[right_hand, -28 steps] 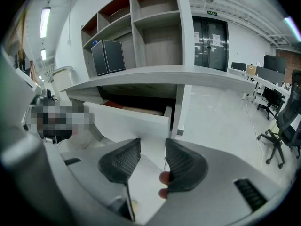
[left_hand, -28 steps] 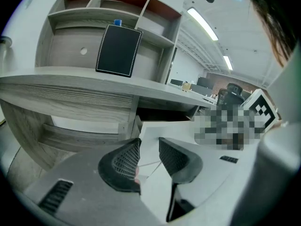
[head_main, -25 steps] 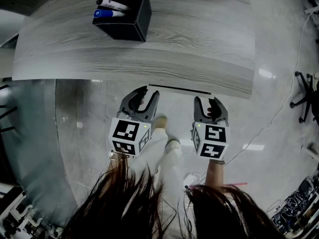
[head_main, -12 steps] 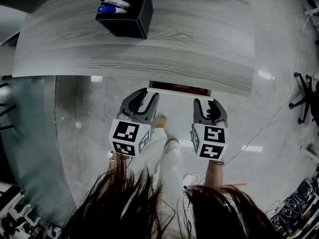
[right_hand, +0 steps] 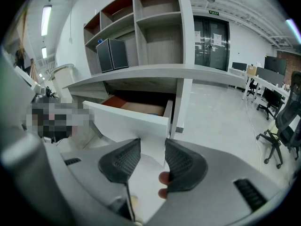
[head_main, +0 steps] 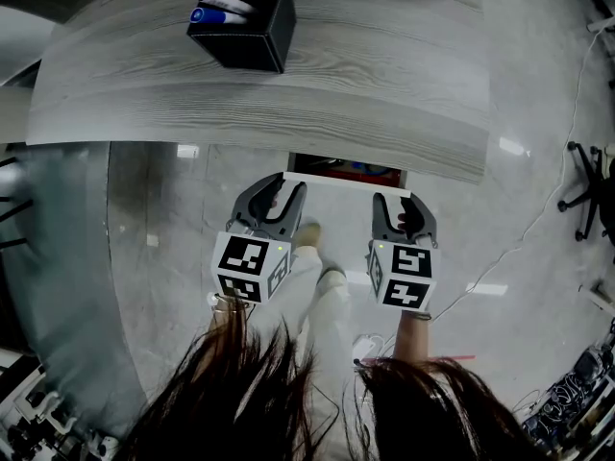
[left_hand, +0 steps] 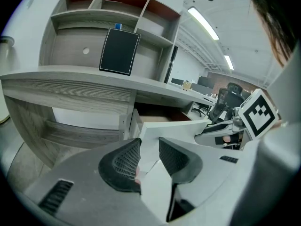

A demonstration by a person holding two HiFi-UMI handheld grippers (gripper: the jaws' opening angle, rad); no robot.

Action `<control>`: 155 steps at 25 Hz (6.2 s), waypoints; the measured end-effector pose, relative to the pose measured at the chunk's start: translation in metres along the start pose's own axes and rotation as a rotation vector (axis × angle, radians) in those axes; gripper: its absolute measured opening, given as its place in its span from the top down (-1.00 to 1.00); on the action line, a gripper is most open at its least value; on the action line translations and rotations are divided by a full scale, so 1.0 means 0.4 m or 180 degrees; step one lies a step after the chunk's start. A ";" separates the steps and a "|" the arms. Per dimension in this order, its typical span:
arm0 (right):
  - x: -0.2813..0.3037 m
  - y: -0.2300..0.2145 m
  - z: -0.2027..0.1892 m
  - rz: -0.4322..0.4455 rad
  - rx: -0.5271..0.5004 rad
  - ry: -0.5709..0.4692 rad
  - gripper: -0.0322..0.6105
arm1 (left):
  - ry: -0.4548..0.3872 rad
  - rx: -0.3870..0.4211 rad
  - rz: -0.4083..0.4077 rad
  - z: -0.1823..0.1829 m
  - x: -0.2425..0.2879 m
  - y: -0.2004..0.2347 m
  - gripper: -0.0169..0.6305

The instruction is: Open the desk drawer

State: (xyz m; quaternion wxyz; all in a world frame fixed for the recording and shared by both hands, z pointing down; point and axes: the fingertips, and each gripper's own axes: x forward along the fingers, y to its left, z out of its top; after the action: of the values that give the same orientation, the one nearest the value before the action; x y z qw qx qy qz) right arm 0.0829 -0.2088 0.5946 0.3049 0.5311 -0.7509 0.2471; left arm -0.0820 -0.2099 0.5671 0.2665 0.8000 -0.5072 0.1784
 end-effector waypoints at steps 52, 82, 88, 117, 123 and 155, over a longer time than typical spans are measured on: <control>-0.012 0.016 -0.102 -0.0020 0.0038 0.0208 0.39 | 0.0240 0.0002 -0.0012 -0.111 -0.029 -0.027 0.58; 0.014 0.013 -0.154 -0.0025 0.0010 0.0319 0.39 | 0.0433 0.0063 -0.0019 -0.174 -0.015 -0.027 0.58; 0.017 0.013 -0.154 -0.0033 -0.0002 0.0289 0.39 | 0.0381 0.0069 -0.0001 -0.175 -0.013 -0.025 0.58; -0.021 0.058 -0.215 0.0146 -0.0085 0.0410 0.39 | 0.0381 -0.0012 0.0185 -0.215 -0.059 -0.032 0.58; -0.050 0.070 -0.247 0.0186 -0.0107 0.0447 0.40 | 0.0371 0.0003 0.0211 -0.231 -0.083 -0.054 0.58; -0.268 0.025 -0.210 0.0215 0.0361 0.0058 0.57 | 0.0311 -0.0305 0.0353 -0.217 -0.235 -0.250 0.76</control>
State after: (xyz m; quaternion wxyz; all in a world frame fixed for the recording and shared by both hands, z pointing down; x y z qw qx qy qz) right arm 0.1166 -0.0777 0.5750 0.2727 0.5196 -0.7504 0.3042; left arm -0.0322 -0.0553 0.5592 0.3185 0.7474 -0.5450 0.2072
